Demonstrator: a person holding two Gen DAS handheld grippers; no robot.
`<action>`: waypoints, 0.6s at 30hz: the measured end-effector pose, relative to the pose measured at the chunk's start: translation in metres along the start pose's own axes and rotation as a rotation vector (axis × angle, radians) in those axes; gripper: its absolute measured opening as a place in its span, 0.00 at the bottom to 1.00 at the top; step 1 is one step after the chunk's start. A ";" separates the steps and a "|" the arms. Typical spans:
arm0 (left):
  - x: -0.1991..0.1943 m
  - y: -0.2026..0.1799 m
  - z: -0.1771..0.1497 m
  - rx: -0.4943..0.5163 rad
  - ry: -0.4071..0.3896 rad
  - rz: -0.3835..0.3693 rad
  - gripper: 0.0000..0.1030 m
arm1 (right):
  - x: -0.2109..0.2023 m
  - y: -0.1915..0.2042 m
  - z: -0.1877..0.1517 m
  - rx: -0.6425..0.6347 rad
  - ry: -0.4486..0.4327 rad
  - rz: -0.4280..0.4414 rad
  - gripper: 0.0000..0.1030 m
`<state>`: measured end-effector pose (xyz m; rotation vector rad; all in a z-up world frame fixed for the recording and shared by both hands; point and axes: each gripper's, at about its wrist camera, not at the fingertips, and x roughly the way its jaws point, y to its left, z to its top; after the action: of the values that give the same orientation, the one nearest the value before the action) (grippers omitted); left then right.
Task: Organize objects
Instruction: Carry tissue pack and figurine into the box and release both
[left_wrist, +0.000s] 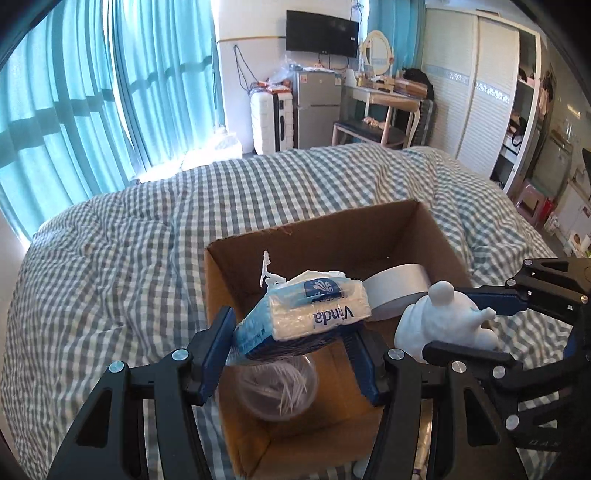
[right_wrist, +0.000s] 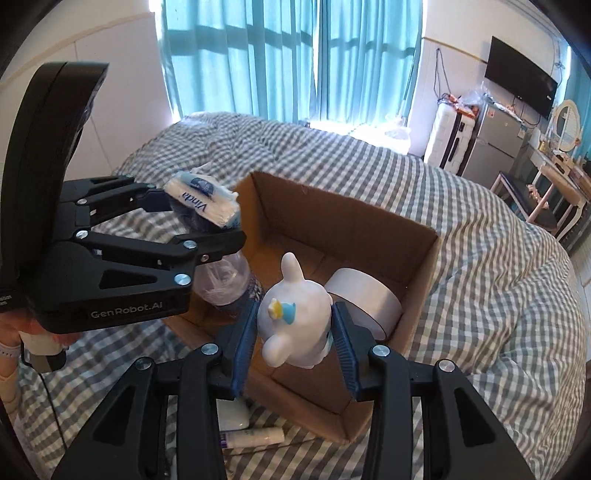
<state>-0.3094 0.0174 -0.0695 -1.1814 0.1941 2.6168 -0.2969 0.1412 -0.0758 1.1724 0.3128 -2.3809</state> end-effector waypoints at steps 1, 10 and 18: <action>0.008 0.000 0.001 0.003 0.002 -0.004 0.58 | 0.007 -0.003 0.000 -0.001 0.011 0.002 0.39; 0.050 0.005 -0.001 0.005 0.051 -0.027 0.58 | 0.040 -0.012 -0.012 0.001 0.061 0.036 0.39; 0.051 -0.003 -0.006 0.039 0.046 -0.029 0.62 | 0.037 -0.010 -0.015 -0.003 0.060 0.048 0.39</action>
<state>-0.3368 0.0285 -0.1120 -1.2224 0.2338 2.5509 -0.3113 0.1449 -0.1145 1.2378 0.3038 -2.3067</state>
